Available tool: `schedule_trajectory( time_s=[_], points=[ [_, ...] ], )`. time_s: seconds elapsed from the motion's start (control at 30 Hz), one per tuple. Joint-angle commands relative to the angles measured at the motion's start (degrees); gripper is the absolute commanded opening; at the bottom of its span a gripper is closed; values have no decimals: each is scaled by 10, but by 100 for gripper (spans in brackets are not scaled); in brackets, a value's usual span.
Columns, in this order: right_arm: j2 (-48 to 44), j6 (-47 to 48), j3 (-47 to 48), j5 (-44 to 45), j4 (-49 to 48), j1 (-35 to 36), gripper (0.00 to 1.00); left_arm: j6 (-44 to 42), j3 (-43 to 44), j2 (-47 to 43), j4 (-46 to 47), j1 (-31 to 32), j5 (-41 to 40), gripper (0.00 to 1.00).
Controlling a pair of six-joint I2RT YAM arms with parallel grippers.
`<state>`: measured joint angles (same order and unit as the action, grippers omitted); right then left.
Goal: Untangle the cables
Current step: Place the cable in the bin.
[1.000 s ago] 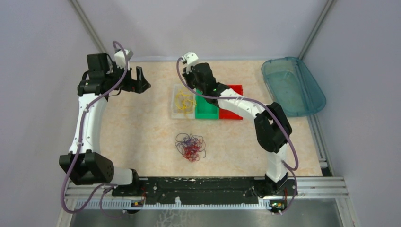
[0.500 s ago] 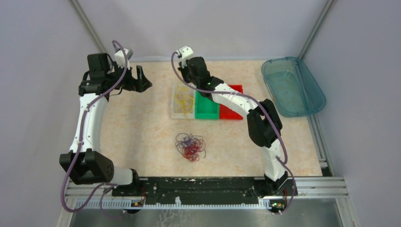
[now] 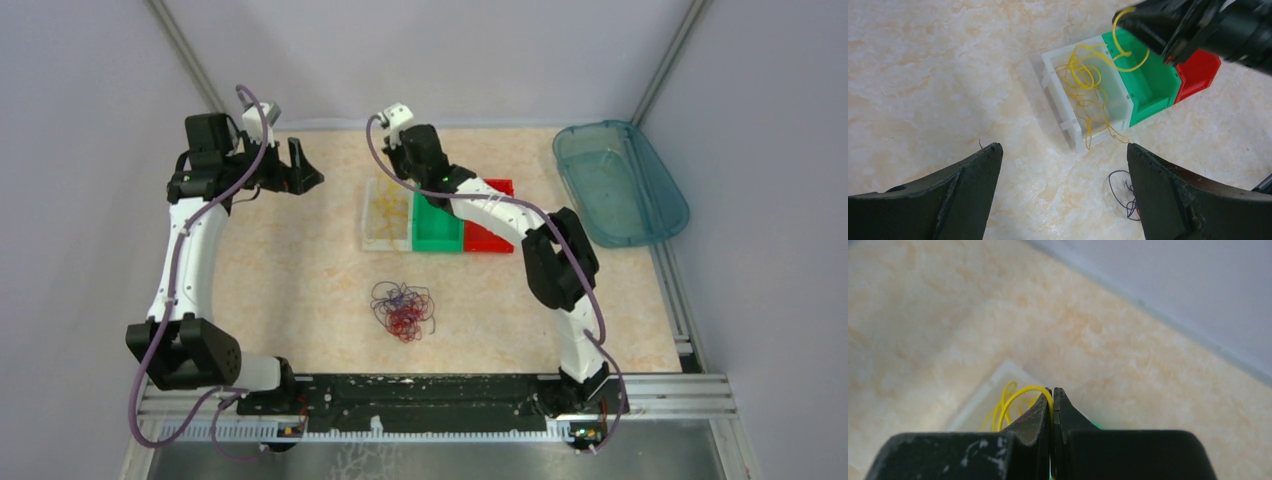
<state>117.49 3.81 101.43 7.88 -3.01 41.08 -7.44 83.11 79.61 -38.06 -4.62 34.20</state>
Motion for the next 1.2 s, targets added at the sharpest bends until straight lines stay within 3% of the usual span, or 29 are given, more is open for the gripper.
schedule_trajectory(
  time_s=[0.0,0.67,0.7,0.8,0.9,1.03,1.17],
  points=[
    [-11,-17,-51,1,-3,1,0,6,-5,-3,18,-4,20,99],
    [90,-7,16,33,116,46,0,42,-9,-13,34,-4,32,99],
    [87,-2,16,40,114,48,2,42,-8,-12,32,-5,34,99],
    [86,19,32,47,126,50,25,41,-3,-6,27,-4,33,99],
    [93,38,65,56,163,50,40,49,2,-5,28,-5,20,99],
    [66,50,66,65,164,50,53,59,1,-13,40,-4,24,99],
    [39,68,83,81,172,50,55,63,7,-11,40,-4,28,99]
  ],
)
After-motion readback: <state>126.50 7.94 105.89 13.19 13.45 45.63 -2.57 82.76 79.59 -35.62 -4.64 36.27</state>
